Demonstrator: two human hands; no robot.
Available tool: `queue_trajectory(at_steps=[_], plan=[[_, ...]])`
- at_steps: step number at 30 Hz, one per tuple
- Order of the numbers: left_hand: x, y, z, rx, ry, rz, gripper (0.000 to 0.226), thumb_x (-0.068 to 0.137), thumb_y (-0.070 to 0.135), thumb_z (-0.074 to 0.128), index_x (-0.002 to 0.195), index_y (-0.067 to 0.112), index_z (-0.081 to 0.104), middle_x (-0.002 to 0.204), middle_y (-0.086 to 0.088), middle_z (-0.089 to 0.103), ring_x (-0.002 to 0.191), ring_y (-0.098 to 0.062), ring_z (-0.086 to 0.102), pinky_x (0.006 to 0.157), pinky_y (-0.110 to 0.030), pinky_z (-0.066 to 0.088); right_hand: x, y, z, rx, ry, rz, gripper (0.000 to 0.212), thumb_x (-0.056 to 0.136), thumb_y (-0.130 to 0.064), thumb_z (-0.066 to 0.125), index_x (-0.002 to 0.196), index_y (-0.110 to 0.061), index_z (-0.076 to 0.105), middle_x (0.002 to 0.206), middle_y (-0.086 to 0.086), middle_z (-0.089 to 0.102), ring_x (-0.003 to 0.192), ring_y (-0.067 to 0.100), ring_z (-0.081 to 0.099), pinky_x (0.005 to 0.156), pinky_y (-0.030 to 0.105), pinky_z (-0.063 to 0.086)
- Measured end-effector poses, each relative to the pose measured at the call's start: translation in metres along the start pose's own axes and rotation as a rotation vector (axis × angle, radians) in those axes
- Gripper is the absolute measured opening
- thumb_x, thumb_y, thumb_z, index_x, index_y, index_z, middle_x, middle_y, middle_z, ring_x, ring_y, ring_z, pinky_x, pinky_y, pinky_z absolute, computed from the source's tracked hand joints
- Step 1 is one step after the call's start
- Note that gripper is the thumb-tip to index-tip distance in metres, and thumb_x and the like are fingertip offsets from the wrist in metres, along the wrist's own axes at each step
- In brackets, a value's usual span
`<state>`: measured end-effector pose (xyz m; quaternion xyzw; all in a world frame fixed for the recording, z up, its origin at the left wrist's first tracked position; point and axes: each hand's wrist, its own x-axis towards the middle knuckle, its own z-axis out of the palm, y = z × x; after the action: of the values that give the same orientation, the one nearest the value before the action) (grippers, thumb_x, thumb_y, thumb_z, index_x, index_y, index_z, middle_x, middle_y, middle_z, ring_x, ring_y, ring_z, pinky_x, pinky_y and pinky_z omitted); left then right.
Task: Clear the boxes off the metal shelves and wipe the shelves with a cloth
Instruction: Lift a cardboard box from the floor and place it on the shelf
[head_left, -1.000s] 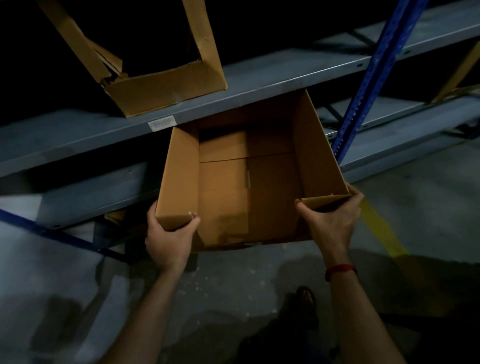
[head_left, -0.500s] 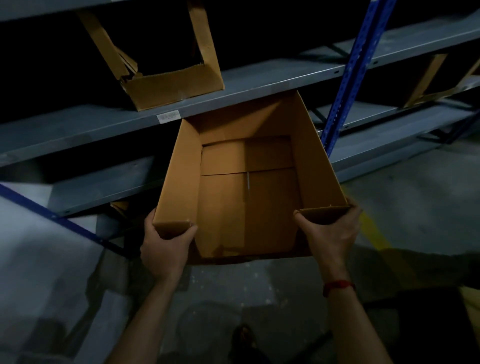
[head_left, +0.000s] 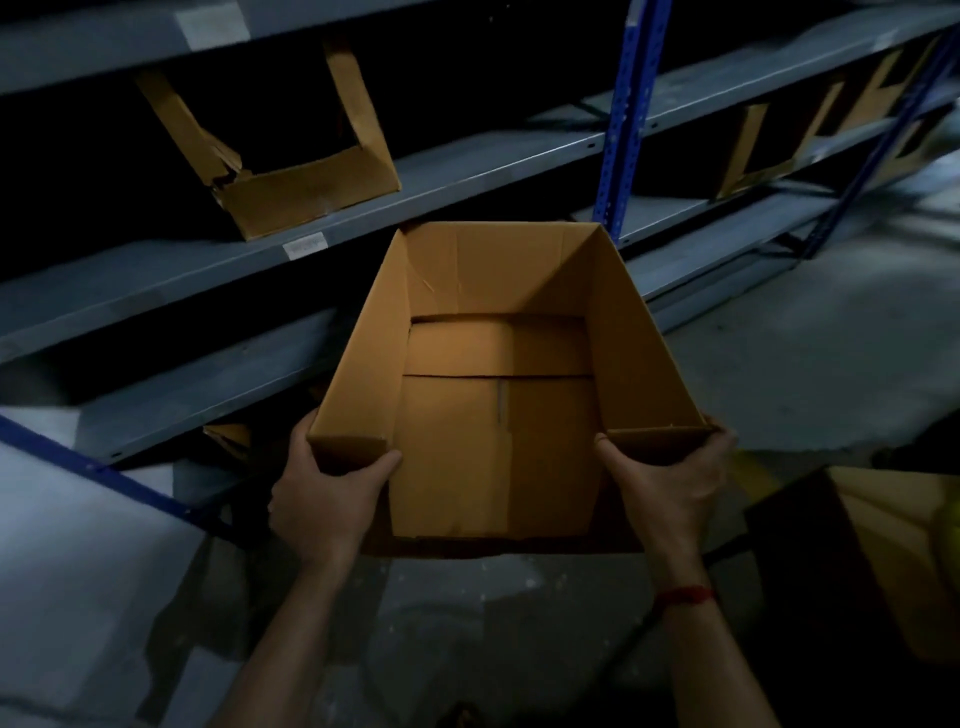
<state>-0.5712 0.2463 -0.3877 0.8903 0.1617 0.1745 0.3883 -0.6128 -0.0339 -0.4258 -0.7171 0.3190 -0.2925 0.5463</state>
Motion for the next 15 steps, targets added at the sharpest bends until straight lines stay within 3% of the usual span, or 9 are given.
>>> queue_trajectory(at_steps=[8, 13, 15], plan=[[0.003, 0.005, 0.01, 0.027, -0.25, 0.046, 0.075, 0.068, 0.041, 0.09, 0.131, 0.018, 0.057, 0.126, -0.009, 0.065, 0.116, -0.033, 0.061, 0.091, -0.049, 0.049, -0.027, -0.007, -0.032, -0.138, 0.186, 0.03, 0.103, 0.05, -0.036, 0.095, 0.134, -0.019, 0.039, 0.12, -0.011, 0.042, 0.112, 0.01, 0.046, 0.09, 0.033, 0.048], [0.009, 0.012, 0.038, 0.084, -0.419, 0.07, 0.072, 0.064, 0.05, 0.089, 0.12, 0.015, 0.061, 0.121, -0.01, 0.067, 0.111, -0.034, 0.063, 0.089, -0.047, 0.051, -0.039, 0.005, -0.046, -0.225, 0.278, 0.096, 0.103, 0.047, -0.04, 0.094, 0.133, -0.023, 0.04, 0.13, 0.0, 0.051, 0.118, 0.023, 0.054, 0.093, 0.051, 0.055], [0.013, 0.013, 0.054, 0.103, -0.479, 0.089, 0.073, 0.062, 0.053, 0.088, 0.119, 0.017, 0.061, 0.119, -0.009, 0.068, 0.108, -0.033, 0.064, 0.088, -0.048, 0.054, -0.038, 0.013, -0.049, -0.249, 0.292, 0.128, 0.104, 0.048, -0.042, 0.092, 0.135, -0.023, 0.039, 0.133, 0.002, 0.05, 0.121, 0.024, 0.053, 0.093, 0.051, 0.055]])
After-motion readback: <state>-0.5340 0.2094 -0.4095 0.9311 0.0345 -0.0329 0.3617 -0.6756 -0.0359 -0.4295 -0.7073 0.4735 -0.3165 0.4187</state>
